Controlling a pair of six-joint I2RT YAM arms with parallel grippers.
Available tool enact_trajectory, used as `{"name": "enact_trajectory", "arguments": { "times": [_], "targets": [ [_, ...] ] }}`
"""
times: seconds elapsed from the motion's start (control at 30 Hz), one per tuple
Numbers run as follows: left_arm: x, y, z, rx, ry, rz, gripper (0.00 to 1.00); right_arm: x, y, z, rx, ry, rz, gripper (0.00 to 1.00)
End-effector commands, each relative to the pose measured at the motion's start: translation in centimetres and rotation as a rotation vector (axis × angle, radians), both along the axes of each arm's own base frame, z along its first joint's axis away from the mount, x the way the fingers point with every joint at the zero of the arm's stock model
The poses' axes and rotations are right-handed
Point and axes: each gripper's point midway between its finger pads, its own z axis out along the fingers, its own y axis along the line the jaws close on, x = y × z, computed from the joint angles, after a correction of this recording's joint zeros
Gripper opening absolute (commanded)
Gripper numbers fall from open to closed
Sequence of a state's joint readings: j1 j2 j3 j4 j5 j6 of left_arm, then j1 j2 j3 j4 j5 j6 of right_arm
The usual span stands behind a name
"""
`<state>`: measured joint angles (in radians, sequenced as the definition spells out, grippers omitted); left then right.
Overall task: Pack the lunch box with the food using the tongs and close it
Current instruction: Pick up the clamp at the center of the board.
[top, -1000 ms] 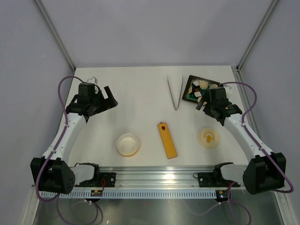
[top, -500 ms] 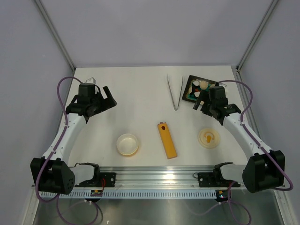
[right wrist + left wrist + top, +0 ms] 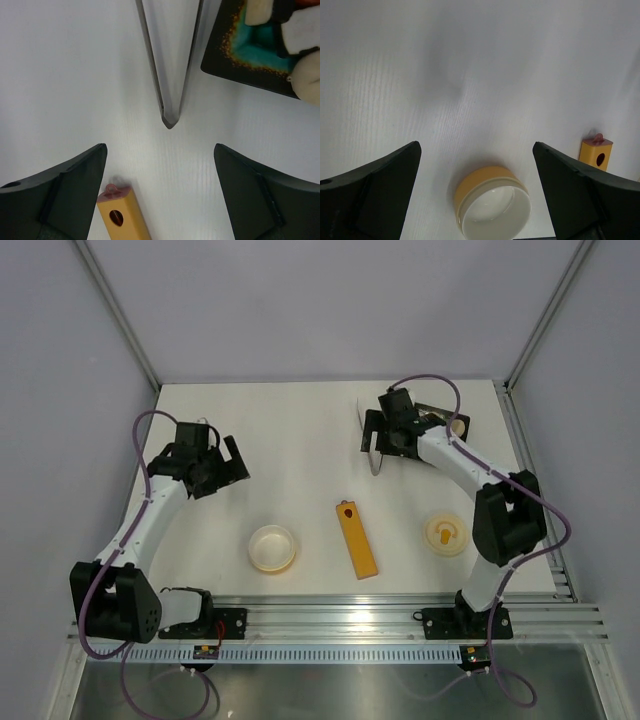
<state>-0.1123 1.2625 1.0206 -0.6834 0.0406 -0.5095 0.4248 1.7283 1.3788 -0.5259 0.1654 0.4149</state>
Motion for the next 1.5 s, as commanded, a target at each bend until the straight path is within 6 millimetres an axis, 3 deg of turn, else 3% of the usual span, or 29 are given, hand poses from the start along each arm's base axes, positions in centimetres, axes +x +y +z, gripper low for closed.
{"name": "enact_trajectory", "arguments": {
  "times": [0.0,0.03,0.1,0.13,0.2,0.23,0.3,0.33,0.37,0.4,0.43,0.5,0.67,0.77,0.9,0.93,0.97,1.03,1.1,1.3,1.4,1.43,1.47],
  "targets": [
    [-0.7,0.6,0.8,0.044,-0.025,-0.007,0.99,2.4,1.8,0.3,-0.029,-0.004,0.05,0.92],
    [-0.6,1.1,0.9,0.067,-0.024,0.008,0.99,2.8,2.1,-1.4,-0.043,0.03,0.061,0.85],
    [-0.7,1.2,1.0,0.073,-0.023,0.011,0.99,4.4,3.0,-1.0,-0.039,0.013,0.095,0.73],
    [-0.7,1.3,1.0,0.076,-0.022,0.013,0.99,4.8,3.4,-2.7,-0.054,0.045,0.112,0.67],
    [-0.8,1.3,0.9,0.073,-0.017,0.018,0.99,6.2,4.0,-2.5,-0.066,0.034,0.137,0.64],
    [-0.8,1.2,0.9,0.069,-0.015,0.019,0.99,6.7,4.2,-4.3,-0.086,0.063,0.143,0.62],
    [-0.9,1.1,0.6,0.066,-0.007,0.016,0.99,8.1,4.4,-4.0,-0.105,0.049,0.148,0.6],
    [-1.0,1.1,0.6,0.067,-0.005,0.018,0.99,8.3,4.4,-5.7,-0.122,0.08,0.153,0.6],
    [-1.0,1.2,0.6,0.069,-0.004,0.016,0.99,8.4,4.4,-6.1,-0.132,0.099,0.155,0.6],
    [-1.1,1.2,0.5,0.071,-0.003,0.014,0.99,9.3,4.6,-5.5,-0.138,0.078,0.153,0.6],
    [-1.1,1.2,0.5,0.071,-0.003,0.014,0.99,9.5,4.5,-6.7,-0.153,0.096,0.154,0.6],
    [-1.2,1.2,0.6,0.07,-0.004,0.011,0.99,10.2,4.4,-6.6,-0.175,0.082,0.152,0.6],
    [-1.4,1.1,0.3,0.067,-0.005,0.007,0.99,10.5,4.3,-8.4,-0.21,0.107,0.168,0.59],
    [-1.6,1.2,0.1,0.07,0.0,0.007,0.99,10.4,4.3,-9.2,-0.212,0.124,0.182,0.46],
    [-1.7,1.3,0.1,0.075,0.0,0.008,0.99,9.6,4.9,-9.0,-0.172,0.118,0.222,0.11],
    [-1.7,1.3,0.1,0.074,0.002,0.009,0.99,9.7,5.3,-7.7,-0.153,0.087,0.236,0.0],
    [-1.7,1.2,0.0,0.074,0.002,0.007,0.99,9.1,6.1,-8.0,-0.131,0.084,0.297,0.0],
    [-1.8,1.2,-0.2,0.075,0.011,0.003,0.99,8.7,7.0,-6.6,-0.124,0.045,0.356,0.0],
    [-1.8,1.2,-0.5,0.078,0.021,0.002,0.99,7.1,8.0,-7.1,-0.155,0.051,0.455,0.0],
    [-1.7,1.1,-0.8,0.073,0.028,0.002,0.99,3.6,8.6,-7.8,-0.217,0.064,0.578,0.0],
    [-1.6,0.9,-0.7,0.066,0.032,-0.004,0.99,2.8,8.5,-6.7,-0.199,0.051,0.575,0.0],
    [-1.5,0.8,-0.7,0.065,0.029,-0.007,0.99,2.7,8.4,-6.4,-0.197,0.048,0.572,0.06],
    [-1.4,0.7,-0.7,0.061,0.029,-0.008,0.99,2.2,8.9,-6.3,-0.163,0.056,0.585,0.19]
  ]
}}
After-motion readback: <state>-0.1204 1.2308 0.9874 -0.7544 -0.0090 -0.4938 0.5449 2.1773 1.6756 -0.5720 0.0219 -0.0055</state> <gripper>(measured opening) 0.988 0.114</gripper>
